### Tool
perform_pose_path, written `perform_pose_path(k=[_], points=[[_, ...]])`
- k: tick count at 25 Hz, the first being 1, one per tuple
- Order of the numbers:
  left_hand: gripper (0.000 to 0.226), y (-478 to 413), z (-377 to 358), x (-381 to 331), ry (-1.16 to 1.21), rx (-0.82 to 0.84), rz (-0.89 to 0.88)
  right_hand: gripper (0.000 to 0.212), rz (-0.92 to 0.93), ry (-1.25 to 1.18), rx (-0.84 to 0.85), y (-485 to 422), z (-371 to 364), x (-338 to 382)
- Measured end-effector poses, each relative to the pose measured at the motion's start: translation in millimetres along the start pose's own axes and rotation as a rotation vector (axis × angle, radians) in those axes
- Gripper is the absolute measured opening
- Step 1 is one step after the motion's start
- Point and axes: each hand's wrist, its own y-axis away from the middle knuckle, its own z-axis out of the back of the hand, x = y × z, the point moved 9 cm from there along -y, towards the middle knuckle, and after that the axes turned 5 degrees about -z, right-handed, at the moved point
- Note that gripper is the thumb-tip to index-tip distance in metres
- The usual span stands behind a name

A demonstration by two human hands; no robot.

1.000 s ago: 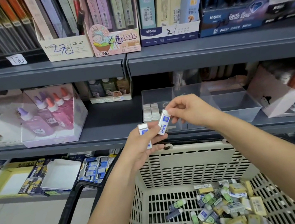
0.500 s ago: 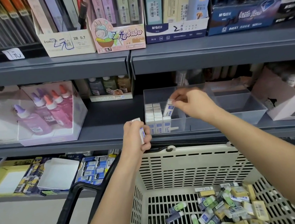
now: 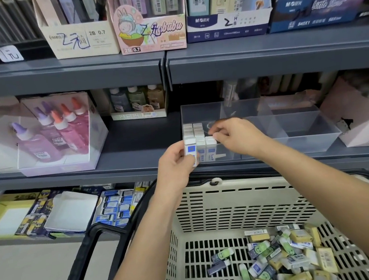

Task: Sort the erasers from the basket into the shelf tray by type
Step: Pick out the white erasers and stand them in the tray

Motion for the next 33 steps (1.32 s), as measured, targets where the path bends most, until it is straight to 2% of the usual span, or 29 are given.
perform_pose_path(k=[3,6,8,10,12,14,16,19,25,30,33], points=[[0.032,1,-3,1,0.008,0.006,0.005,0.019,0.065,-0.127,-0.153,12,20,9],[0.031,0,-8,-1,-0.027,0.023,-0.017,0.009,0.158,-0.324,-0.028,28,17,26],[0.029,0,-11,-3,-0.034,0.036,-0.039,0.010,0.168,-0.286,0.050,32,11,29],[0.024,-1,-7,-8,-0.064,-0.004,-0.097,0.007,0.153,-0.290,0.047,29,19,26],[0.019,-4,10,-14,-0.178,-0.126,-0.162,0.002,0.113,-0.335,-0.028,20,38,16],[0.020,-6,22,-15,-0.317,-0.210,-0.180,0.007,0.058,-0.309,-0.144,10,57,4],[0.028,-8,20,-8,-0.398,-0.190,-0.144,0.007,0.011,-0.211,-0.186,0,57,-2],[0.034,-11,14,-1,-0.466,-0.124,-0.126,0.012,-0.003,-0.033,-0.110,-12,32,-2],[0.038,-14,17,1,-0.445,-0.110,-0.152,0.026,0.058,0.137,-0.001,-15,-3,1],[0.036,-9,13,-2,-0.458,-0.118,-0.158,0.026,0.043,0.062,-0.007,-10,0,-4],[0.029,5,17,-13,-0.398,-0.224,-0.188,0.024,0.045,-0.103,-0.089,6,15,-6]])
